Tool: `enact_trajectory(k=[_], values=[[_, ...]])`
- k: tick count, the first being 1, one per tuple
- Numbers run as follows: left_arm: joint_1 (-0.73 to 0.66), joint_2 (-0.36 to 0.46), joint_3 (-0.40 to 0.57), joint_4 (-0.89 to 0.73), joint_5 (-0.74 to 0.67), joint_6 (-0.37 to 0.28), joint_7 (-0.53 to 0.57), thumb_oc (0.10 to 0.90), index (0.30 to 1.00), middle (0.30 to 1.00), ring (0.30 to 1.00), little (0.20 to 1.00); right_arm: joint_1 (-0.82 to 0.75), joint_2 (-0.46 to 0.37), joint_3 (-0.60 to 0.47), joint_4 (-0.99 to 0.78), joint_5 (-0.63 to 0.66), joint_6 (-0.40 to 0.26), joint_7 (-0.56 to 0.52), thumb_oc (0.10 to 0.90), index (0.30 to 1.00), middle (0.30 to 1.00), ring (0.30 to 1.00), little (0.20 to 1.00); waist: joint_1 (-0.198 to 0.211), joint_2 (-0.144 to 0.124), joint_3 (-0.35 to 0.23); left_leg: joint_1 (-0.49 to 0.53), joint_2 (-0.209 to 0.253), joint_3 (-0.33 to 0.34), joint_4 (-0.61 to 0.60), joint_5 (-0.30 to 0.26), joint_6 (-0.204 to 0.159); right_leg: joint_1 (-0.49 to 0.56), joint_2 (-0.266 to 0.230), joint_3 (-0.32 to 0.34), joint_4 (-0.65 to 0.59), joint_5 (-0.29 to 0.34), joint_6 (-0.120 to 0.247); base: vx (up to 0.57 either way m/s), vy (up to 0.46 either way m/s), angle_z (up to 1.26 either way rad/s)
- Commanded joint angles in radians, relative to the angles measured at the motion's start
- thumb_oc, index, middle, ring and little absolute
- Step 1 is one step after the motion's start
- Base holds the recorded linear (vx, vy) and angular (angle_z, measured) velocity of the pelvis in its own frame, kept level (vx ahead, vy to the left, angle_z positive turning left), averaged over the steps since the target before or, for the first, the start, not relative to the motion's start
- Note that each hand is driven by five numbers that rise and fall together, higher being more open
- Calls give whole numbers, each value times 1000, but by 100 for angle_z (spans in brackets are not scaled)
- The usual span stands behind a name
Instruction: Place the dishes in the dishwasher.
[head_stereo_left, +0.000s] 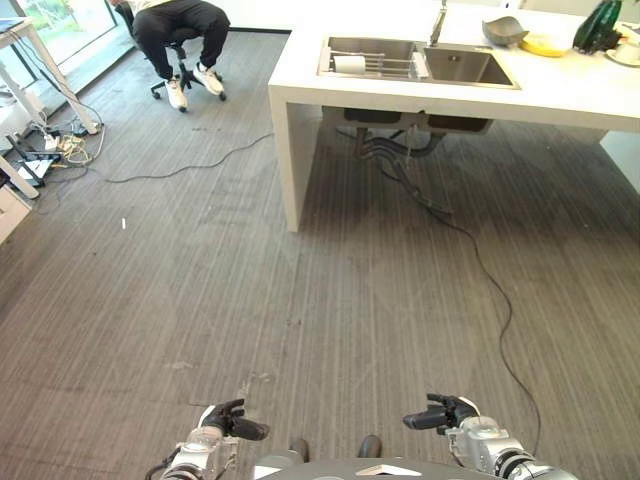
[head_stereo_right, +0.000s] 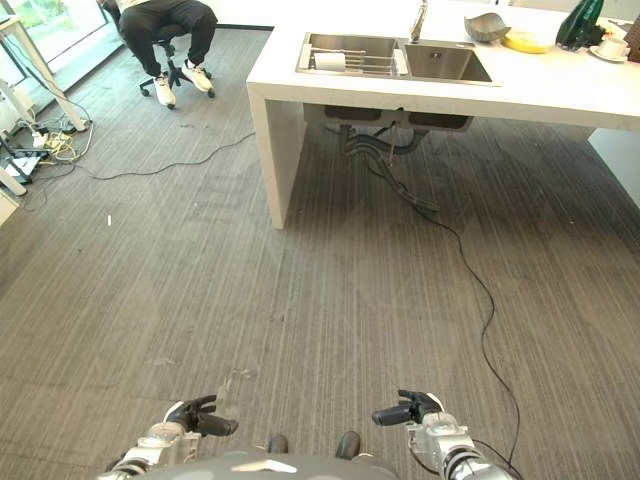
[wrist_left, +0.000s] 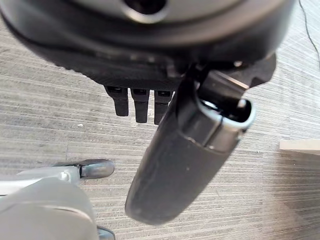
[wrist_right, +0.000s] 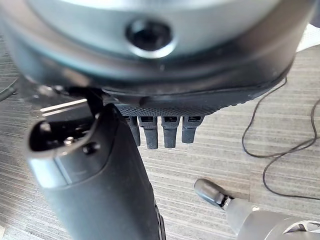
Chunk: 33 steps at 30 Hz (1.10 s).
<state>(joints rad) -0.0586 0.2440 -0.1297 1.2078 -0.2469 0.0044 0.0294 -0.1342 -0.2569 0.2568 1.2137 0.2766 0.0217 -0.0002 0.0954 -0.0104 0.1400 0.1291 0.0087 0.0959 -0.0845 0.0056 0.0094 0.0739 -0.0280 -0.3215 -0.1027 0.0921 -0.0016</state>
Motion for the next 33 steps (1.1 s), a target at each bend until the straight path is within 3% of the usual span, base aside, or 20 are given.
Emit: enact_trajectory(k=[1, 13, 17, 19, 20, 21, 22, 24, 27, 33], values=[[-62, -35, -22, 82, -28, -14, -32, 800, 900, 900, 900, 900, -69, -22, 5, 22, 3, -23, 7, 800, 900, 900, 900, 900, -3, 23, -40, -46, 33, 5, -3, -36, -68, 17, -91, -18, 15, -95, 151, 30, 16, -7], [-46, -41, -59, 70, 16, -5, -32, 800, 900, 900, 900, 900, -70, -11, 21, 21, -3, -12, 10, 800, 900, 900, 900, 900, -10, 12, -39, -32, 20, 4, -3, -48, -54, 29, -99, -12, 15, -84, 151, 16, 19, -1], [-51, -34, -77, 60, 38, -3, -33, 800, 900, 900, 900, 900, -59, -14, 14, 25, -1, -10, 12, 800, 900, 900, 900, 900, -13, 9, -33, -28, 7, -23, -3, -53, -35, 18, -105, 25, 64, -94, 144, -1, 66, 1], [-67, -22, -96, 38, 49, 1, -31, 800, 900, 900, 900, 900, -59, -19, 6, 1, 11, -7, 8, 800, 900, 900, 900, 900, -31, 19, 4, -28, 2, -51, -3, -49, -7, -74, -115, 120, 239, -129, 148, -108, 103, -1], [-76, -15, -103, 27, 47, 1, -29, 800, 900, 900, 900, 900, -66, -21, 5, -11, 19, -6, 6, 800, 900, 900, 900, 900, -42, 20, 21, -40, -1, -63, -3, -41, 1, -116, -105, 188, 284, -125, 157, -103, 46, -1], [-76, -15, -103, 27, 47, 1, -29, 800, 900, 900, 900, 900, -66, -21, 5, -11, 19, -6, 6, 800, 900, 900, 900, 900, -42, 20, 21, -40, -1, -63, -3, -41, 1, -116, -105, 188, 284, -125, 157, -142, 14, 35], [-89, -6, -111, 18, 55, 0, -28, 800, 900, 900, 900, 900, -72, -22, 2, -29, 34, -8, 4, 800, 900, 900, 900, 900, -51, 28, 39, -57, -4, -75, -3, -30, 7, -150, -91, 284, 294, -127, 171, -84, 2, 34], [-94, 1, -115, 30, 72, -2, -24, 800, 900, 900, 900, 900, -67, -23, -5, -27, 45, -10, 2, 800, 900, 900, 900, 900, -50, 24, 33, -67, -12, -75, -3, -27, 6, -130, -108, 296, 238, -119, 165, -51, -15, 45], [-80, -1, -104, 55, 91, -2, -22, 800, 900, 900, 900, 900, -50, -23, -13, -4, 24, -7, 6, 800, 900, 900, 900, 900, -43, 16, 5, -71, -16, -62, -3, -37, -7, -84, -135, 223, 133, -95, 172, 51, -40, 13], [-66, -19, -100, 43, 78, -5, -28, 800, 900, 900, 900, 900, -53, -31, -8, -2, 9, -5, 13, 800, 900, 900, 900, 900, -31, 15, 3, -66, -4, -49, -3, -44, -18, -58, -139, 177, 91, -75, 181, 33, -48, -28]])
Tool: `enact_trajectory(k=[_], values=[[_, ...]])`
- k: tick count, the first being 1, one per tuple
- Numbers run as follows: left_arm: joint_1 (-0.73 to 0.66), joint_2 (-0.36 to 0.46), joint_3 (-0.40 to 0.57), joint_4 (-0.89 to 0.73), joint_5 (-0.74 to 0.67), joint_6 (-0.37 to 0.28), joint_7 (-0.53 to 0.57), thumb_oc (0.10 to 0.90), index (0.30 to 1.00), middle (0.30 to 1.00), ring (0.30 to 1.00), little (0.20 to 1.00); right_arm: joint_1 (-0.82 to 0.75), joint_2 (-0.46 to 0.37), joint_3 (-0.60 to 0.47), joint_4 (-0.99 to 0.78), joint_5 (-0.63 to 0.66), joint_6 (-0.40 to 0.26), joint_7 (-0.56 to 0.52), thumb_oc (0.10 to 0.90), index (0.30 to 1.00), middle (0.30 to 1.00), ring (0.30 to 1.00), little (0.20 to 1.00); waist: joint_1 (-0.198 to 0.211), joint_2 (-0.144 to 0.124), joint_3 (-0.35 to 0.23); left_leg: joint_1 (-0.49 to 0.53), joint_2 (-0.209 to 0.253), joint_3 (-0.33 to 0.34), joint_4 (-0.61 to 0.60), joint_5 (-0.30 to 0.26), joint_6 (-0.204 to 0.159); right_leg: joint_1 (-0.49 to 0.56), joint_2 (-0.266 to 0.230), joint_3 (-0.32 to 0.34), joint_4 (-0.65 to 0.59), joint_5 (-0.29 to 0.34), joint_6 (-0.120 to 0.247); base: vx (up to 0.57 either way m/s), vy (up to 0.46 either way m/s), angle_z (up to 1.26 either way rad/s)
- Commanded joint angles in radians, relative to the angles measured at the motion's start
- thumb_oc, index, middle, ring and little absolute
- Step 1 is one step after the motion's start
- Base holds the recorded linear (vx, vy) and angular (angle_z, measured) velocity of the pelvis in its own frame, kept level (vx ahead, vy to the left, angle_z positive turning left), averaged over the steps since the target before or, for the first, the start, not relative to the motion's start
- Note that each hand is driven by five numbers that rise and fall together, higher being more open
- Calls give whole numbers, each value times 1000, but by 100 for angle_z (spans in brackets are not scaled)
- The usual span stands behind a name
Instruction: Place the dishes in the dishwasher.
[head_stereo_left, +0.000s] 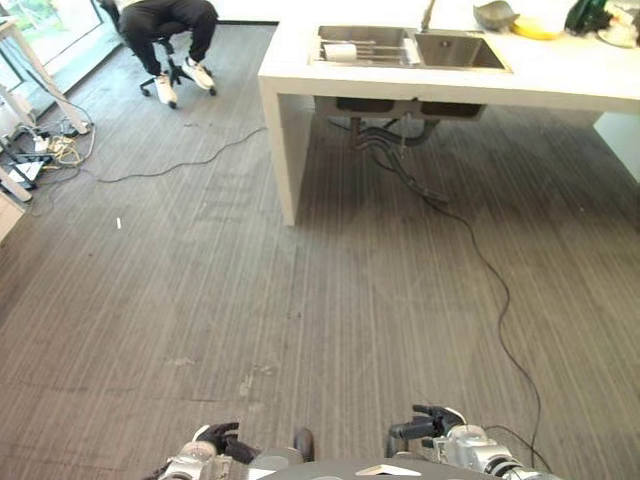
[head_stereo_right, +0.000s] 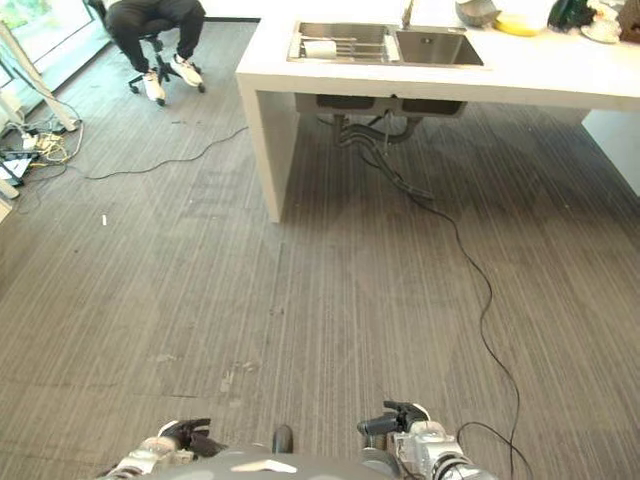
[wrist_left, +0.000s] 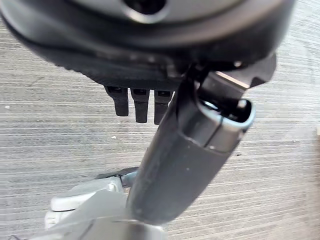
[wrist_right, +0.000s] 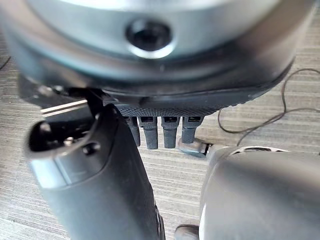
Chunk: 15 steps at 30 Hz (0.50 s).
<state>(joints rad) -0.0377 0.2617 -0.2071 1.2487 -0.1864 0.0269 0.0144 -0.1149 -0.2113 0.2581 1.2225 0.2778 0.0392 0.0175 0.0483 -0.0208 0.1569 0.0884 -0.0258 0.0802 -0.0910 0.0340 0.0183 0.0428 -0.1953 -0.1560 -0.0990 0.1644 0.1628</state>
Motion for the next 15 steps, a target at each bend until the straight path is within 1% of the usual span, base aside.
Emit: enact_trajectory(k=[1, 6, 9, 10, 12, 13, 14, 15], values=[[-84, -39, -26, 2, 21, -28, -12, 800, 900, 900, 900, 900, -69, -79, -11, -11, 10, -23, -5, 800, 900, 900, 900, 900, 15, 24, -17, -18, 31, -34, 4, -76, -27, -18, 29, 10, 81, -148, 17, 77, -25, -5], [-83, -43, -35, -6, 32, -32, -12, 800, 900, 900, 900, 900, -62, -81, -18, -13, 11, -25, -9, 800, 900, 900, 900, 900, 11, 22, -24, -4, 31, -34, 4, -87, -28, -1, 27, 5, 75, -153, 19, 33, 13, -5], [-89, -34, -44, -41, 39, -35, -9, 800, 900, 900, 900, 900, -67, -86, -22, -17, 6, -26, -11, 800, 900, 900, 900, 900, 14, 21, -29, 11, 26, -37, 4, -100, -18, -2, 20, 8, 101, -161, 25, 31, 57, 1], [-91, -30, -45, -54, 39, -35, -8, 800, 900, 900, 900, 900, -69, -88, -22, -22, 5, -26, -10, 800, 900, 900, 900, 900, 17, 21, -29, 17, 23, -37, 4, -105, -13, -11, 16, 14, 129, -168, 27, 1, 97, -1], [-100, -11, -43, -123, 12, -33, -10, 800, 900, 900, 900, 900, -85, -96, -23, -41, 5, -26, -6, 800, 900, 900, 900, 900, 24, 31, -6, 30, 22, -44, 19, -115, 12, -77, 7, 38, 297, -201, 36, -22, 118, -4], [-100, -11, -43, -123, 12, -33, -10, 800, 900, 900, 900, 900, -85, -96, -23, -41, 5, -26, -6, 800, 900, 900, 900, 900, 24, 31, -6, 30, 22, -44, 19, -115, 12, -77, 7, 38, 297, -201, 36, -21, 75, -15], [-101, 2, -47, -169, 8, -29, -9, 800, 900, 900, 900, 900, -87, -96, -22, -61, 7, -25, -4, 800, 900, 900, 900, 900, 21, 33, 16, 37, 23, -56, 36, -126, 22, -122, 2, 46, 396, -187, 37, -3, 42, -25], [-101, 2, -47, -170, 8, -29, -9, 800, 900, 900, 900, 900, -87, -96, -22, -61, 7, -25, -4, 800, 900, 900, 900, 900, 22, 32, 15, 36, 22, -55, 37, -127, 22, -125, 1, 48, 400, -189, 37, 73, 1, -21]])
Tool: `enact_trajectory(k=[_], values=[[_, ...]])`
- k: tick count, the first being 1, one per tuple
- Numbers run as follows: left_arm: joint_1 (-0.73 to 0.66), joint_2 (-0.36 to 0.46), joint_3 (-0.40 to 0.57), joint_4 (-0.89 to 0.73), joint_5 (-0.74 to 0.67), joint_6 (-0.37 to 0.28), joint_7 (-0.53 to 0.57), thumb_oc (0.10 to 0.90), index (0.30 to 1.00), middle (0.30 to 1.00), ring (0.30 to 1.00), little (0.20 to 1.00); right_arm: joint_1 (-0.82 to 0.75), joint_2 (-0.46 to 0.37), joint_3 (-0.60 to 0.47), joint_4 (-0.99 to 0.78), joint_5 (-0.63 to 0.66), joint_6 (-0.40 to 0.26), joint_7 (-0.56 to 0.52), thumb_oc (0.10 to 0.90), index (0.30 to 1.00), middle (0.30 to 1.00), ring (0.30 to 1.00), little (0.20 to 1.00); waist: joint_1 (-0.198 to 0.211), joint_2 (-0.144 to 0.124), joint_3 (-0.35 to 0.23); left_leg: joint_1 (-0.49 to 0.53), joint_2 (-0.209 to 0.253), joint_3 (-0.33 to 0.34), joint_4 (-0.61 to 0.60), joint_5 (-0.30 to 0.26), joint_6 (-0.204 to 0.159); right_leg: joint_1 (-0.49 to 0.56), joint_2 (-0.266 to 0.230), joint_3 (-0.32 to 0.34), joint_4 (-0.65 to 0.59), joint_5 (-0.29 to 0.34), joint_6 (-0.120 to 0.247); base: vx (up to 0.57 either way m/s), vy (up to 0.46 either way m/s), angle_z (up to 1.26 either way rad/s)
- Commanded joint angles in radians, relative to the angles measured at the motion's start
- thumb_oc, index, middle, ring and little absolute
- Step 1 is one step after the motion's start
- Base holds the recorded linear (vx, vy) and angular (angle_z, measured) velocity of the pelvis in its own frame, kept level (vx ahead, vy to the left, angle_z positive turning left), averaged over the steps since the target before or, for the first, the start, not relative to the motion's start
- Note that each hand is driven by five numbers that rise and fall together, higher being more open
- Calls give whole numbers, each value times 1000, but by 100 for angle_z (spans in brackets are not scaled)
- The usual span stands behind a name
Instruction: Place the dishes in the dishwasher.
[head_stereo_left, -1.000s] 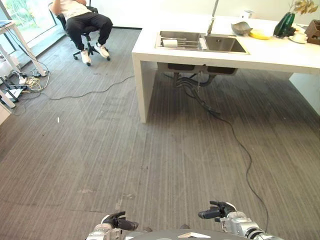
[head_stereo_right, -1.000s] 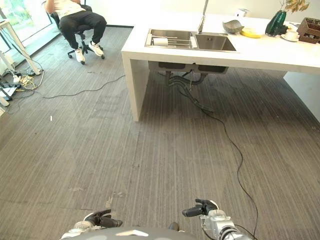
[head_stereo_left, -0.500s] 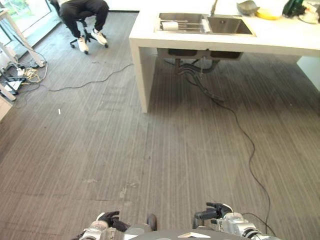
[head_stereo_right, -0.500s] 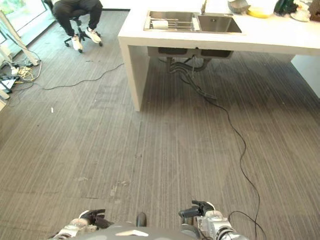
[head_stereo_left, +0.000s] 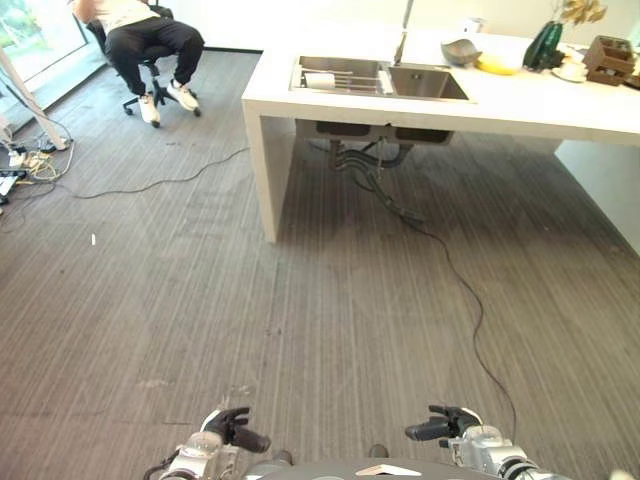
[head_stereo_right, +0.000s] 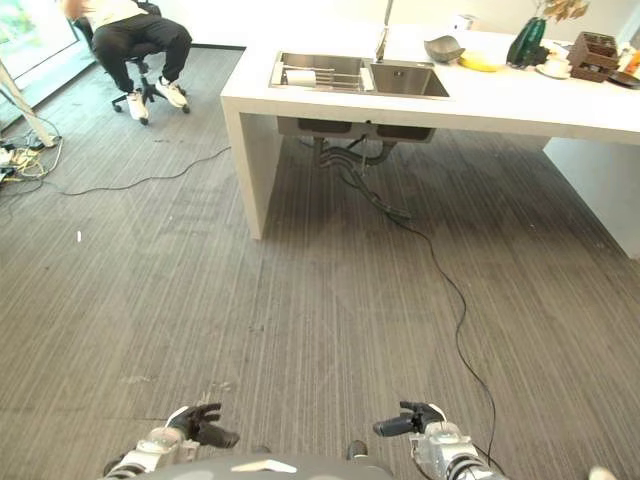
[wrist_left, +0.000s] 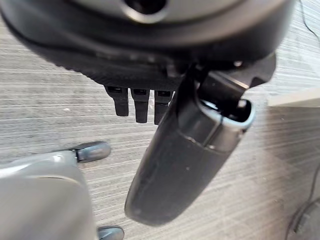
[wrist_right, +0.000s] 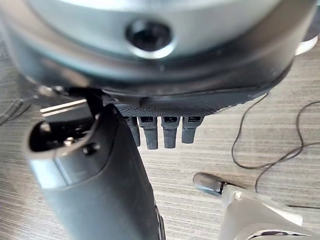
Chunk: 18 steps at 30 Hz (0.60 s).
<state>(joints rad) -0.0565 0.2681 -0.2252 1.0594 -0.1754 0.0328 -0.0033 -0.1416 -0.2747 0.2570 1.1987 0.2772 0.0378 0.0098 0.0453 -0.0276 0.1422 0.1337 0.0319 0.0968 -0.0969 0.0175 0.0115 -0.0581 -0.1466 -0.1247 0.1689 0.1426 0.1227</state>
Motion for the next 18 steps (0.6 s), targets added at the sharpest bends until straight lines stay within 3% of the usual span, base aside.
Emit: enact_trajectory(k=[1, 5, 6, 7, 10, 11, 12, 13, 14, 15, 17, 18], values=[[-89, 1, -25, 2, -18, -33, 17, 800, 900, 900, 900, 900, -64, -31, -14, -49, 13, -23, 3, 800, 900, 900, 900, 900, 24, 30, 52, 3, -37, -87, 50, -126, 28, -66, -45, 23, 123, -139, 66, 120, -64, 0], [-110, -4, -24, -3, -65, -29, 26, 800, 900, 900, 900, 900, -74, -33, -5, -66, 32, -19, -8, 800, 900, 900, 900, 900, 0, 26, 80, 25, -17, -130, 30, -136, 7, -144, -13, 58, -17, -76, 68, 219, -124, 22], [-114, -4, -24, -4, -74, -30, 25, 800, 900, 900, 900, 900, -73, -32, -11, -59, 39, -16, -10, 800, 900, 900, 900, 900, -11, 21, 84, 56, -1, -147, 12, -150, -13, -190, -27, 34, -92, -32, 80, 331, -146, 11], [-114, -5, -24, -4, -74, -30, 25, 800, 900, 900, 900, 900, -73, -32, -11, -59, 39, -16, -10, 800, 900, 900, 900, 900, -13, 23, 84, 58, 2, -149, 11, -152, -13, -186, -26, 31, -95, -32, 80, 367, -145, 19], [-108, -4, -22, 9, -77, -29, 20, 800, 900, 900, 900, 900, -61, -27, -15, -34, 35, -12, -6, 800, 900, 900, 900, 900, -12, 10, 68, 97, 25, -160, 10, -187, -37, -190, -55, -85, -112, -5, 81, 289, -127, 28], [-108, -4, -22, 8, -77, -29, 20, 800, 900, 900, 900, 900, -61, -27, -15, -34, 35, -12, -6, 800, 900, 900, 900, 900, -13, 10, 68, 97, 25, -160, 10, -187, -37, -189, -55, -86, -112, -5, 81, 537, -310, 30], [-94, -1, -10, 15, -91, -24, 27, 800, 900, 900, 900, 900, -49, -28, -20, -4, 27, -11, -4, 800, 900, 900, 900, 900, -17, 14, 37, 126, 94, -171, 44, -214, -54, -200, -40, -111, -22, -47, 50, 572, -344, 37], [-82, -1, -2, 10, -100, -23, 27, 800, 900, 900, 900, 900, -43, -31, -23, 4, 25, -9, -2, 800, 900, 900, 900, 900, -17, 25, 29, 109, 123, -174, 124, -216, -62, -198, -22, -114, 13, -84, 30, 566, -344, 45], [-82, 0, -1, 10, -100, -23, 27, 800, 900, 900, 900, 900, -43, -30, -23, 4, 25, -9, -2, 800, 900, 900, 900, 900, -20, 21, 26, 104, 120, -177, 124, -213, -61, -201, -26, -115, 11, -81, 30, 267, -191, 46], [-76, 3, 6, 4, -109, -18, 28, 800, 900, 900, 900, 900, -41, -30, -20, 6, 27, -9, -4, 800, 900, 900, 900, 900, -16, 23, 27, 60, 129, -177, 226, -187, -62, -185, -13, -117, 18, -105, 11, 187, -185, 68], [-79, 10, 8, -17, -122, -14, 30, 800, 900, 900, 900, 900, -48, -38, -15, 11, 35, -12, -13, 800, 900, 900, 900, 900, 12, 19, 59, -105, 123, -208, 520, -70, -53, -121, 13, -121, -4, -138, -37, 205, -319, 44], [-84, 18, 4, -42, -129, -11, 32, 800, 900, 900, 900, 900, -58, -47, -14, 7, 40, -11, -19, 800, 900, 900, 900, 900, 27, 8, 81, -191, 99, -227, 659, -13, -38, -90, 20, -128, -21, -147, -60, 92, -244, 0]])
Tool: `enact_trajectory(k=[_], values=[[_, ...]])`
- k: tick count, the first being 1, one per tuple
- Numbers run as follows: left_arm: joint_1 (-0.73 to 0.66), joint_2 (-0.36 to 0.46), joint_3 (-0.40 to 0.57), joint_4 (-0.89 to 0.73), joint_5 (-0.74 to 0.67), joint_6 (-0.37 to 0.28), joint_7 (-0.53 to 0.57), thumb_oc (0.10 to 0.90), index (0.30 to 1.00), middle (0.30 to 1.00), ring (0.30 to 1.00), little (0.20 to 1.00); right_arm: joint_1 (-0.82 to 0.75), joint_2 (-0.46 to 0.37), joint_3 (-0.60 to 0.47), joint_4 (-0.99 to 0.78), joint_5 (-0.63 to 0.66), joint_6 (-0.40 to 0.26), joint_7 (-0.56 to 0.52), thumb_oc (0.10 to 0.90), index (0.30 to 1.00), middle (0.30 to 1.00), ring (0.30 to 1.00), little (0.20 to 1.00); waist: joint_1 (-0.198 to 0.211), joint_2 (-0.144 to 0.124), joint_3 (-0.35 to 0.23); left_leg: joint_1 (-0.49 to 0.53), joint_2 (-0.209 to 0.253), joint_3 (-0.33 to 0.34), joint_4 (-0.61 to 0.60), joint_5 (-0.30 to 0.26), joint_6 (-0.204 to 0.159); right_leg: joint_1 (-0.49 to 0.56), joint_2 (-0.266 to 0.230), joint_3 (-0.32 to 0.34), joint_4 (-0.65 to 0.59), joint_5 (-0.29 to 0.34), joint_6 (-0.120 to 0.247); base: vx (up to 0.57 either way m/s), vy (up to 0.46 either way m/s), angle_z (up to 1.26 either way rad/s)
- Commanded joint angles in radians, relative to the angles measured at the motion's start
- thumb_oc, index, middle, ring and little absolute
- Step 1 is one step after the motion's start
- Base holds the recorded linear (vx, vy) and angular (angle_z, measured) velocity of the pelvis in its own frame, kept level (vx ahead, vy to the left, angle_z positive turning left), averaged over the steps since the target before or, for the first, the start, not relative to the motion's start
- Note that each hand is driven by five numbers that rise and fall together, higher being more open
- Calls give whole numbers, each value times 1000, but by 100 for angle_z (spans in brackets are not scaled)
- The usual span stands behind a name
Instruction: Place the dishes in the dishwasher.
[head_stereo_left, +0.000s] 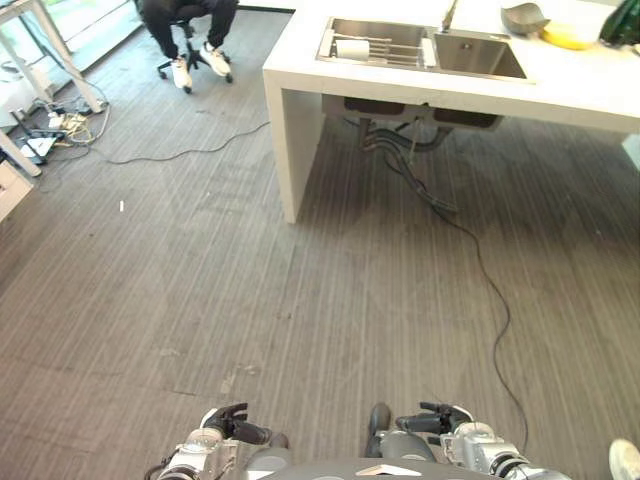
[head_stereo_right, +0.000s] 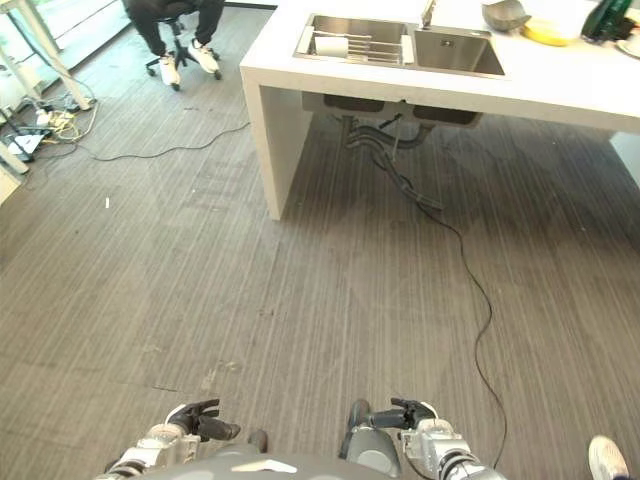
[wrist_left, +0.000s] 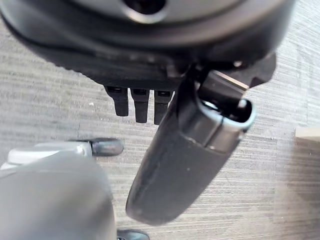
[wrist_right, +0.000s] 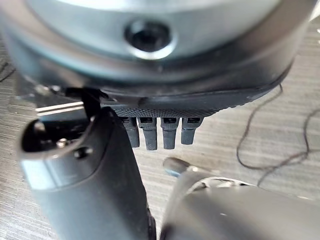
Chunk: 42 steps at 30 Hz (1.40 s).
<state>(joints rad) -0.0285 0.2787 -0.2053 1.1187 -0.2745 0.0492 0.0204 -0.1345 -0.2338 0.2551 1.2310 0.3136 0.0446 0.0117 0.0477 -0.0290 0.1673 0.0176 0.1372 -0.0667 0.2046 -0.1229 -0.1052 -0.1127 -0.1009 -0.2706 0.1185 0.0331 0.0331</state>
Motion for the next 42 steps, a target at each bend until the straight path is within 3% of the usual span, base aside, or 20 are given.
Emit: enact_trajectory(k=[1, 3, 4, 6, 10, 12, 15, 16, 19, 20, 21, 23, 25, 28, 29, 36, 38, 39, 40, 42], values=[[-112, 8, -16, -102, -30, -28, 9, 800, 900, 900, 900, 900, -66, -88, -12, -25, 4, -18, -21, 800, 900, 900, 900, 900, 24, 9, 55, -76, -8, -65, 358, 128, 79, -36, -26, 17, 30, -38, 29, 191, -273, -1], [-138, 31, -29, -146, -21, -27, 18, 800, 900, 900, 900, 900, -86, -105, -13, -28, 5, -12, -35, 800, 900, 900, 900, 900, 76, 0, 89, -203, -55, -30, 451, 113, 88, 43, -7, 10, 9, -89, 1, 393, -168, -5], [-139, 45, -20, -206, -28, -32, 24, 800, 900, 900, 900, 900, -90, -105, -10, -30, 2, -10, -32, 800, 900, 900, 900, 900, 117, 4, 83, -255, -125, -43, 352, 79, 87, 92, 9, 26, -21, -108, 11, 533, -14, -2], [-134, 56, -14, -242, -28, -33, 26, 800, 900, 900, 900, 900, -91, -104, -12, -33, 2, -12, -31, 800, 900, 900, 900, 900, 130, 1, 80, -262, -129, -46, 269, 82, 82, 111, 12, 30, -36, -117, 21, 346, 11, -25], [-97, 132, 34, -430, -14, -47, 36, 800, 900, 900, 900, 900, -103, -101, -12, -37, -15, -23, -26, 800, 900, 900, 900, 900, 219, 35, 64, -292, -161, -98, -153, 231, 47, 224, 85, 59, -93, -163, 30, 431, 55, -38], [-75, 189, 85, -577, -34, -73, 37, 800, 900, 900, 900, 900, -102, -86, -26, -25, -20, -31, -19, 800, 900, 900, 900, 900, 269, 30, 65, -362, -182, -52, -265, 276, 35, 313, 105, 93, -138, -193, 30, 452, 83, -49], [-51, 232, 135, -661, -47, -85, 35, 800, 900, 900, 900, 900, -96, -72, -36, -16, -30, -31, -5, 800, 900, 900, 900, 900, 298, 14, 48, -360, -167, 11, -268, 283, 50, 339, 108, 106, -143, -213, 40, 358, 132, -71], [-58, 269, 173, -736, -43, -98, 48, 800, 900, 900, 900, 900, -86, -55, -52, -9, -34, -34, -1, 800, 900, 900, 900, 900, 311, -4, 24, -338, -168, -1, -258, 333, 69, 353, 103, 119, -140, -222, 61, 354, 175, -54], [-59, 309, 202, -814, -23, -103, 52, 800, 900, 900, 900, 900, -66, -44, -77, 26, -41, -32, 7, 800, 900, 900, 900, 900, 329, -41, 2, -312, -181, -21, -246, 331, 82, 355, 72, 124, -94, -228, 89, 365, 175, -29], [-67, 348, 230, -878, 4, -113, 66, 800, 900, 900, 900, 900, -46, -32, -104, 46, -37, -31, 16, 800, 900, 900, 900, 900, 324, -77, -14, -267, -200, -12, -246, 302, 103, 343, 27, 107, 15, -174, 134, 375, 192, -61], [-67, 348, 231, -879, 4, -113, 66, 800, 900, 900, 900, 900, -46, -32, -104, 46, -37, -31, 16, 800, 900, 900, 900, 900, 325, -76, -17, -271, -197, -11, -244, 302, 103, 340, 29, 109, 13, -171, 134, 357, 239, -46], [-85, 388, 253, -993, 39, -124, 78, 800, 900, 900, 900, 900, -32, -36, -118, 72, -43, -26, 26, 800, 900, 900, 900, 900, 312, -83, -13, -212, -209, -14, -234, 262, 130, 286, -34, 84, 209, -45, 185, 208, 214, 4], [-110, 415, 267, -1092, 75, -129, 90, 800, 900, 900, 900, 900, -20, -32, -136, 84, -35, -24, 24, 800, 900, 900, 900, 900, 288, -61, 0, -165, -205, -38, -218, 222, 158, 217, -47, 94, 420, 56, 184, 224, 270, -2], [-135, 430, 313, -1208, 107, -141, 118, 800, 900, 900, 900, 900, 16, -12, -142, 101, -31, -14, 37, 800, 900, 900, 900, 900, 252, 1, 0, -69, -163, -54, -241, 184, 179, 119, -70, 59, 619, 57, 181, 297, 194, 23], [-168, 439, 331, -1272, 102, -156, 137, 800, 900, 900, 900, 900, 42, 2, -143, 98, -24, -11, 45, 800, 900, 900, 900, 900, 231, 7, 3, -3, -163, -60, -261, 149, 180, 57, -111, 14, 559, 29, 167, 349, 107, 33], [-227, 451, 318, -1325, 74, -185, 133, 800, 900, 900, 900, 900, 66, 16, -127, 80, 2, -10, 64, 800, 900, 900, 900, 900, 181, -12, 25, 96, -153, -77, -257, 61, 141, -21, -67, -54, 47, 20, 161, 330, -76, 17], [-234, 442, 306, -1304, 78, -191, 135, 800, 900, 900, 900, 900, 78, 25, -121, 74, 13, -9, 75, 800, 900, 900, 900, 900, 152, -6, 25, 142, -143, -85, -262, 28, 128, -61, -47, -20, -49, 69, 181, 415, -24, 29], [-253, 432, 278, -1296, 86, -192, 129, 800, 900, 900, 900, 900, 94, 22, -121, 70, 23, -10, 82, 800, 900, 900, 900, 900, 108, -6, 22, 166, -144, -122, -262, 6, 127, -88, -17, 108, -47, 105, 191, 422, -35, 37], [-266, 422, 257, -1297, 92, -190, 123, 800, 900, 900, 900, 900, 108, 18, -127, 68, 31, -10, 84, 800, 900, 900, 900, 900, 97, -18, 16, 165, -152, -131, -261, 3, 124, -80, -17, 148, -58, 106, 182, 413, -63, 59], [-280, 414, 233, -1295, 106, -187, 113, 800, 900, 900, 900, 900, 120, 19, -129, 68, 36, -9, 88, 800, 900, 900, 900, 900, 82, -24, 4, 175, -147, -144, -261, -10, 120, -63, -16, 170, -65, 106, 175, 278, -88, 113]])
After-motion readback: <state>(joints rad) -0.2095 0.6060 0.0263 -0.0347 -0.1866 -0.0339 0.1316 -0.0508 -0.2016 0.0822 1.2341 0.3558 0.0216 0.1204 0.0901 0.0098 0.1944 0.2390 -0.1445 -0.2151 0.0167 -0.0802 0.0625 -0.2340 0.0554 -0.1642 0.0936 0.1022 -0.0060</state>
